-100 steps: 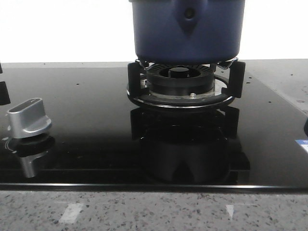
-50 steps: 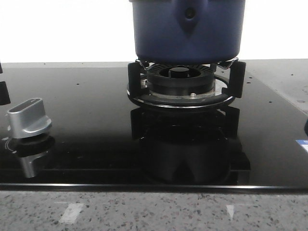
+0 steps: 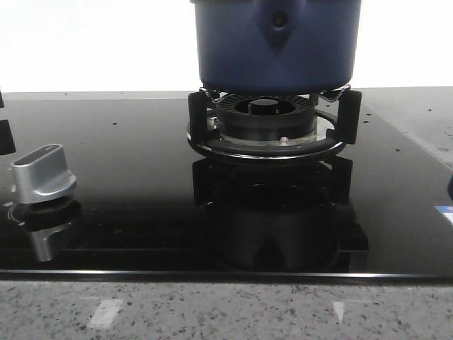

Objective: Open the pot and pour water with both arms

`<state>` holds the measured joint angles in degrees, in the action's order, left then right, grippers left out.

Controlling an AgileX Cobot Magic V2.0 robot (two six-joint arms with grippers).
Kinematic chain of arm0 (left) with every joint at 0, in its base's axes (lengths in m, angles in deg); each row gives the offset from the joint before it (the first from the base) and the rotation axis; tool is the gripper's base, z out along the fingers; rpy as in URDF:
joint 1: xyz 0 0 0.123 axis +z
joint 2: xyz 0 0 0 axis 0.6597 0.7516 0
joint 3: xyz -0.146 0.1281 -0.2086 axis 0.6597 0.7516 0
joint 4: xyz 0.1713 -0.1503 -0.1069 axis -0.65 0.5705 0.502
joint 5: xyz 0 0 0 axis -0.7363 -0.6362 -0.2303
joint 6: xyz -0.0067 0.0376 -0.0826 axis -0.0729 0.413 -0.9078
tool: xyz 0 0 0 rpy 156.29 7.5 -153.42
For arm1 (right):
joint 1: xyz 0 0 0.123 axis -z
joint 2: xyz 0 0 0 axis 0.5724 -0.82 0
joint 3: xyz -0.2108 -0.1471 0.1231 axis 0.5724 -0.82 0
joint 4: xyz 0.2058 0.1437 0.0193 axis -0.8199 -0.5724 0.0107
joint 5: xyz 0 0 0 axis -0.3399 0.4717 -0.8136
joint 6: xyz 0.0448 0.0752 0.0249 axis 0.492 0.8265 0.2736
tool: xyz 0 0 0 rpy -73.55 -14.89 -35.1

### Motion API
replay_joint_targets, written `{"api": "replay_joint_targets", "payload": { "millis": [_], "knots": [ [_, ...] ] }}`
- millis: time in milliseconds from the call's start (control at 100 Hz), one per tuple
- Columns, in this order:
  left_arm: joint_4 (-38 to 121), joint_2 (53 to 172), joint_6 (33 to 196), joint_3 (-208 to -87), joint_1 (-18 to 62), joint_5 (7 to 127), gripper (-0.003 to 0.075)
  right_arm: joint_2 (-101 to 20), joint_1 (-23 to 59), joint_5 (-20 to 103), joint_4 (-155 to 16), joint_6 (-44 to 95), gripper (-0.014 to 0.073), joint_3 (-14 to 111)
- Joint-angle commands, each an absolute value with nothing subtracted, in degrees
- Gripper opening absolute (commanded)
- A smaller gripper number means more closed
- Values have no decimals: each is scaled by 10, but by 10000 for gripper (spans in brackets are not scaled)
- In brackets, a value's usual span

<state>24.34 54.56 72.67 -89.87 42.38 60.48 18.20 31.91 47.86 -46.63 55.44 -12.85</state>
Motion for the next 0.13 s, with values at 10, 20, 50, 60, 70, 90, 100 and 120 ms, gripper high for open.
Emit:
{"api": "replay_joint_targets", "payload": {
  "millis": [10,20,50,60,70,90,100,120],
  "knots": [
    [253,530,721,-882,424,622,-20,195,319,462,-455,554,-74,-143],
    [253,530,721,-882,424,622,-20,195,319,462,-455,554,-74,-143],
    [253,530,721,-882,424,622,-20,195,319,462,-455,554,-74,-143],
    [253,530,721,-882,424,622,-20,195,319,462,-455,554,-74,-143],
    [253,530,721,-882,424,622,-20,195,319,462,-455,554,-74,-143],
    [253,530,721,-882,424,622,-20,195,319,463,-455,554,-74,-143],
    [253,530,721,-882,424,622,-20,195,319,463,-455,554,-74,-143],
    [253,530,721,-882,424,622,-20,195,319,463,-455,554,-74,-143]
  ]
}}
